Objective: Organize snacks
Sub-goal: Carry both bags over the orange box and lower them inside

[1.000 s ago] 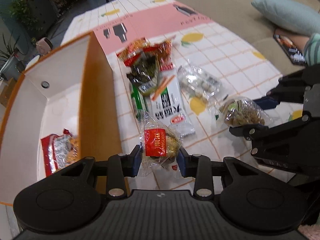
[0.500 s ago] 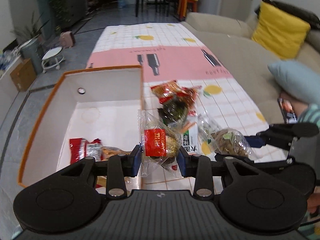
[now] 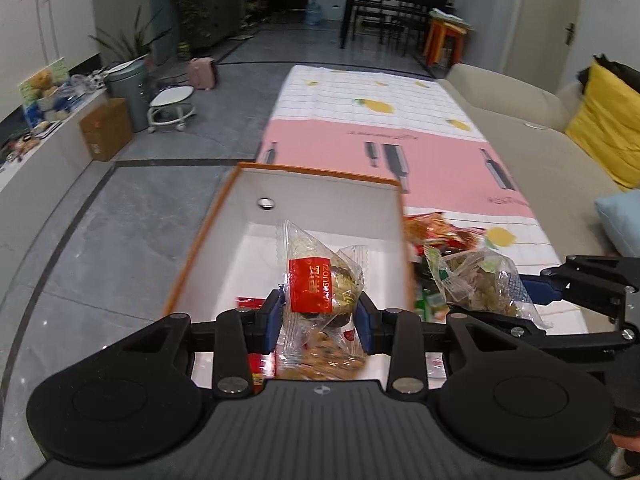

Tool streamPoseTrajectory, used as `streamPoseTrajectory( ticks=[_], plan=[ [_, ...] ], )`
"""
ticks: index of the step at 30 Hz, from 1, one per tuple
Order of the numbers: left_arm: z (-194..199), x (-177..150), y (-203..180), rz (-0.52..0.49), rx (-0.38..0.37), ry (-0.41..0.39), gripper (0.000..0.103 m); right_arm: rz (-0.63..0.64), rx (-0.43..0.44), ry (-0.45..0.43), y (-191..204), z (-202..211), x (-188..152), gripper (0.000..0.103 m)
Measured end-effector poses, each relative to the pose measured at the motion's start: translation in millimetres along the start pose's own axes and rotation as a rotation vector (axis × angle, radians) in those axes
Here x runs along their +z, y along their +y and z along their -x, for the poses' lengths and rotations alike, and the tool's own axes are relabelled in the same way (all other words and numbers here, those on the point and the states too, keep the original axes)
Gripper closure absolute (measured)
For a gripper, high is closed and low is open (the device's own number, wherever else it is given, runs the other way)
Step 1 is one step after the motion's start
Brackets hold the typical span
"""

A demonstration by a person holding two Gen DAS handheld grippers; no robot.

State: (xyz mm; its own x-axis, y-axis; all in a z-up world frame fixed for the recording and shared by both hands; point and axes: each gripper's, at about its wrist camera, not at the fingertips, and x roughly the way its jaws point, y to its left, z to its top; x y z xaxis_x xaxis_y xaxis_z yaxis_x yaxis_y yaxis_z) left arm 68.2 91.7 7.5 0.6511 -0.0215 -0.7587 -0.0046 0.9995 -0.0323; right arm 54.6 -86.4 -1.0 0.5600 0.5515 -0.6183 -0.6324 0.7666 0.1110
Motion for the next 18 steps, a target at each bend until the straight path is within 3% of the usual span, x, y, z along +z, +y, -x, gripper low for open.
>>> streamPoseTrajectory(
  ticks=[9, 18],
  plan=[
    [-41.7, 11.2, 29.1, -0.051, 0.042, 0.103, 0.062, 0.205, 0.036, 0.050, 37.1, -60.9, 35.5, 0.067],
    [-83.9, 4.1, 51.3, -0.055, 0.040, 0.213, 0.062, 0.400, 0.015, 0.141, 45.1, -114.6, 33.9, 0.066]
  ],
)
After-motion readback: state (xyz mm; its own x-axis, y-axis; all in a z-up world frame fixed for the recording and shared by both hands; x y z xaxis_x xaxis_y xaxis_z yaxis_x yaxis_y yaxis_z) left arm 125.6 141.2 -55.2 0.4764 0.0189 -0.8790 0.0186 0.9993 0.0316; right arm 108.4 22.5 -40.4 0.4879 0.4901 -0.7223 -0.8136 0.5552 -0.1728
